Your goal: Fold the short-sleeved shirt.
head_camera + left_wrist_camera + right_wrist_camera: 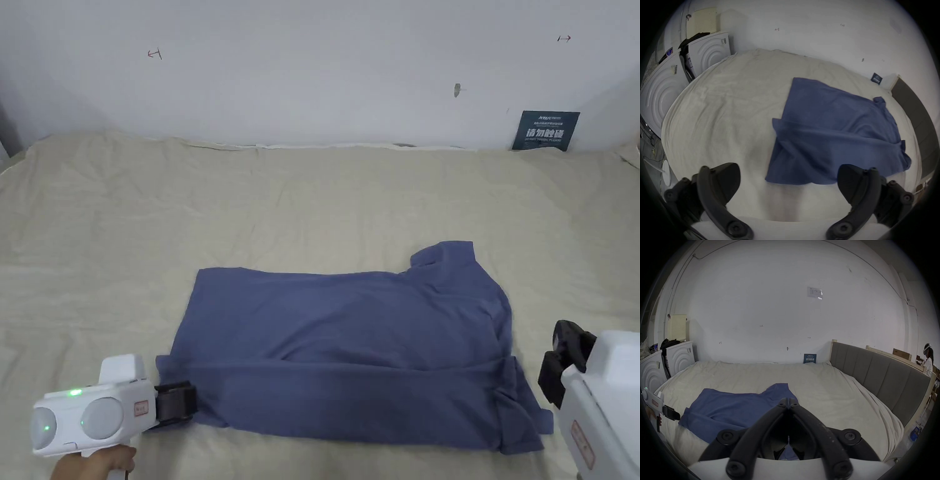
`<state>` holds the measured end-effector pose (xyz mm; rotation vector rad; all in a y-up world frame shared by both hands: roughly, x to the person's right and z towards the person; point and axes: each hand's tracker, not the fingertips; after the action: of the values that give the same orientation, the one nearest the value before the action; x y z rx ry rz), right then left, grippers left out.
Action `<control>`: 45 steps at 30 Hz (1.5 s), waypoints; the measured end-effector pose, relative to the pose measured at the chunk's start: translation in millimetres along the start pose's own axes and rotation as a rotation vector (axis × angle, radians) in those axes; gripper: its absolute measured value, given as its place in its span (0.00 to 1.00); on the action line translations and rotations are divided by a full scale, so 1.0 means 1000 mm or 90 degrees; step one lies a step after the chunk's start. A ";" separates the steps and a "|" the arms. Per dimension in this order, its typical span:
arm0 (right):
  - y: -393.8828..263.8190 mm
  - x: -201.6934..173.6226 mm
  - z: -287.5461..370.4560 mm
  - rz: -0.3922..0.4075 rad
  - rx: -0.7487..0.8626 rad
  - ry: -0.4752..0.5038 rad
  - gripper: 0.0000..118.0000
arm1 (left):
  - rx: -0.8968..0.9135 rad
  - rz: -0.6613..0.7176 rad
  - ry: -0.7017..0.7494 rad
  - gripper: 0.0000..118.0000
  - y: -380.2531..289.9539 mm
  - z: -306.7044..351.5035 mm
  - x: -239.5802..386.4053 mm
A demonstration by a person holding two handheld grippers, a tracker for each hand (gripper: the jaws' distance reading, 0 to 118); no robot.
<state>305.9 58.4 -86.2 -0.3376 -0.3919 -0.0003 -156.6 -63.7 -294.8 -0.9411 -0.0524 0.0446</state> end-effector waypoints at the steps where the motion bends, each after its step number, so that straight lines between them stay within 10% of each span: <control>1: -0.002 -0.001 -0.002 -0.002 -0.005 -0.001 0.01 | -0.014 -0.002 0.009 0.96 0.000 -0.008 -0.001; 8: -0.017 0.006 -0.019 -0.016 -0.055 -0.010 0.01 | -0.057 -0.006 0.010 0.48 -0.013 -0.046 -0.003; 10: -0.026 0.009 -0.030 -0.036 -0.098 -0.013 0.07 | -0.039 -0.025 -0.001 0.21 -0.011 -0.039 -0.001; 16: -0.080 0.016 -0.087 -0.068 -0.301 -0.026 0.92 | -0.010 -0.047 -0.023 0.10 -0.006 -0.020 0.006; 20: -0.112 0.015 -0.120 -0.080 -0.397 -0.028 0.86 | 0.003 -0.036 -0.042 0.10 -0.001 -0.004 0.003; 24: -0.123 0.007 -0.127 -0.112 -0.448 0.004 0.42 | 0.000 -0.040 -0.044 0.10 0.000 -0.002 0.003; 29: -0.110 0.003 -0.111 -0.119 -0.417 0.048 0.12 | -0.001 -0.025 -0.046 0.10 -0.004 0.001 -0.002; 45: -0.111 0.006 0.015 -0.123 -0.414 0.057 0.11 | -0.067 0.010 -0.040 0.10 -0.089 0.050 -0.039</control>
<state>298.4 -41.8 -35.4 -0.9362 -0.3258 -0.3369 -197.1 -78.2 -194.6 -1.0449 -0.1065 0.0869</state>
